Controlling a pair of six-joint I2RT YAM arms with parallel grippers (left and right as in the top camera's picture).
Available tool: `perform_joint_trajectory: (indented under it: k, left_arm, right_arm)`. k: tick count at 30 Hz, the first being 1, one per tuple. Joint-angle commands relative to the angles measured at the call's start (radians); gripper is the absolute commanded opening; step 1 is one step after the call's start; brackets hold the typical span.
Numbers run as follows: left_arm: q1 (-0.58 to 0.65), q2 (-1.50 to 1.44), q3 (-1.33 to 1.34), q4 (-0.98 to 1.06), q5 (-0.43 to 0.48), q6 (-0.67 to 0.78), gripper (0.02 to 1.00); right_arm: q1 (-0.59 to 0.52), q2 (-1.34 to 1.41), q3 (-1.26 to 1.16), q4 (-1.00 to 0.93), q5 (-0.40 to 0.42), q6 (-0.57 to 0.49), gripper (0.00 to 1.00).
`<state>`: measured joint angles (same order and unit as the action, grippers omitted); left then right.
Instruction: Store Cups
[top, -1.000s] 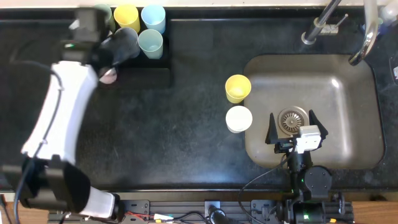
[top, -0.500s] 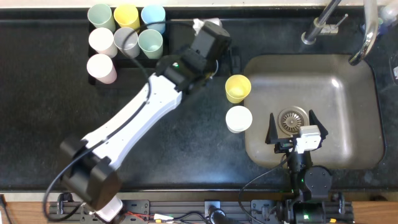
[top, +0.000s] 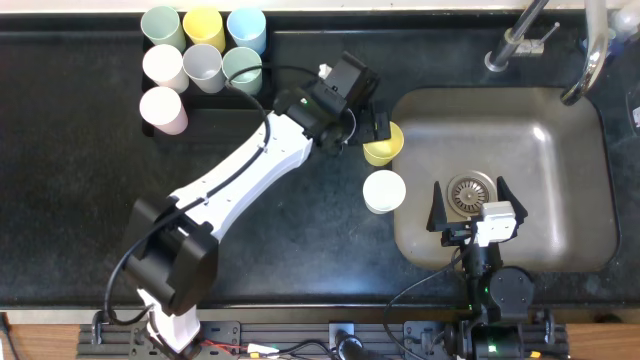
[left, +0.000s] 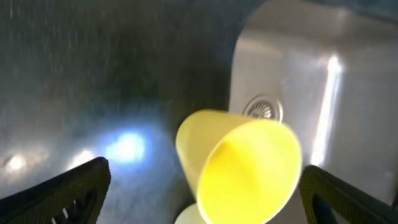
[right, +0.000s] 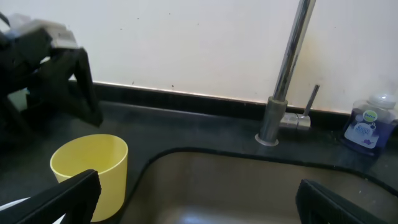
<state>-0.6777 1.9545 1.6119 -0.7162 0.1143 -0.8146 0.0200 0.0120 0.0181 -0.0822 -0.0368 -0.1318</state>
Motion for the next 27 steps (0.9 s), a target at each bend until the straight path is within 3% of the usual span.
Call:
perform_joint_trajectory:
  k: [1, 10, 12, 13, 14, 17, 27]
  left_arm:
    - [-0.005, 0.029, 0.007, -0.026, 0.037, -0.034, 0.998]
    - [-0.005, 0.074, 0.007, -0.045, 0.045, -0.058, 0.993]
    - [-0.005, 0.075, 0.007, -0.045, 0.042, -0.058, 0.901]
    - [-0.005, 0.075, 0.007, -0.044, 0.041, -0.058, 0.792]
    - [-0.005, 0.075, 0.007, -0.042, 0.039, -0.058, 0.522]
    - [-0.005, 0.077, 0.007, -0.037, 0.035, -0.058, 0.036]
    - [0.039, 0.006, 0.007, -0.042, -0.048, -0.059, 0.036]
  right_arm:
    - [-0.001, -0.006, -0.013, 0.005, 0.004, -0.003, 0.996]
    - [-0.001, -0.006, -0.013, 0.005, 0.004, -0.003, 0.996]
    - [-0.001, -0.006, -0.013, 0.005, 0.004, -0.003, 0.996]
    - [-0.001, -0.006, -0.013, 0.006, 0.004, -0.003, 0.996]
    - [-0.001, -0.006, -0.013, 0.005, 0.004, -0.003, 0.996]
    - [-0.001, -0.006, -0.013, 0.006, 0.004, -0.003, 0.998]
    - [-0.001, -0.006, -0.013, 0.005, 0.004, -0.003, 0.998]
